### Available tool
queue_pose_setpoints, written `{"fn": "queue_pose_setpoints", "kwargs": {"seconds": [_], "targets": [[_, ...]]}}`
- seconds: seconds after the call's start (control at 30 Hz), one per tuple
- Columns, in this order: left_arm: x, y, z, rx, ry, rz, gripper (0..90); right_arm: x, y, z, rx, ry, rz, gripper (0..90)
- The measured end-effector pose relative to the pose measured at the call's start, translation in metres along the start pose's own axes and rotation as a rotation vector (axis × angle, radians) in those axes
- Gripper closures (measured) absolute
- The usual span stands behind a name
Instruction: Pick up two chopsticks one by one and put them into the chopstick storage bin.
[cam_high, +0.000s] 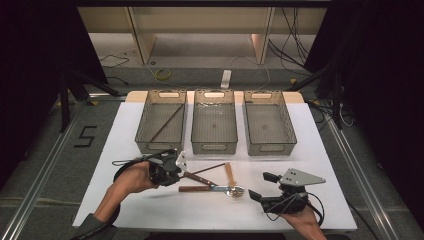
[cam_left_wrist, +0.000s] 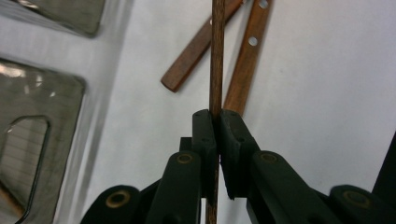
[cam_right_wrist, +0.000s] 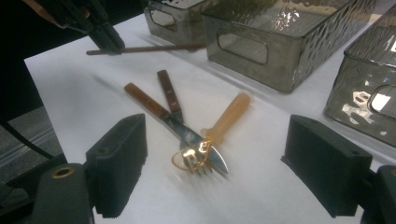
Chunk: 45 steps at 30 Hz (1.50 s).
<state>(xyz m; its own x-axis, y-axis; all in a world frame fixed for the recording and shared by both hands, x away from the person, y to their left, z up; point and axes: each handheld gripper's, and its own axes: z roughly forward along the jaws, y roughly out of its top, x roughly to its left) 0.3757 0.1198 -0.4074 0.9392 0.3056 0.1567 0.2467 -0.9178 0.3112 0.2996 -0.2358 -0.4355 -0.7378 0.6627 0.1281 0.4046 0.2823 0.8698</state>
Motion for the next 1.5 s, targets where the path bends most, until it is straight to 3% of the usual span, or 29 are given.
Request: {"fn": "queue_pose_setpoints", "kwargs": {"seconds": [0.33,1.0,1.5], "targets": [[0.014,-0.004,-0.009,-0.089,0.028,-0.178,84.5,0.000,0.000,0.001,0.002,0.000,0.003,21.8],[0.034,-0.011,-0.030,-0.177,0.073,-0.318,84.5,0.000,0.000,0.001,0.003,0.000,0.003,21.8],[0.070,-0.024,-0.041,-0.271,0.120,-0.468,84.5,-0.001,-0.001,0.001,0.005,-0.005,0.008,21.8]]}}
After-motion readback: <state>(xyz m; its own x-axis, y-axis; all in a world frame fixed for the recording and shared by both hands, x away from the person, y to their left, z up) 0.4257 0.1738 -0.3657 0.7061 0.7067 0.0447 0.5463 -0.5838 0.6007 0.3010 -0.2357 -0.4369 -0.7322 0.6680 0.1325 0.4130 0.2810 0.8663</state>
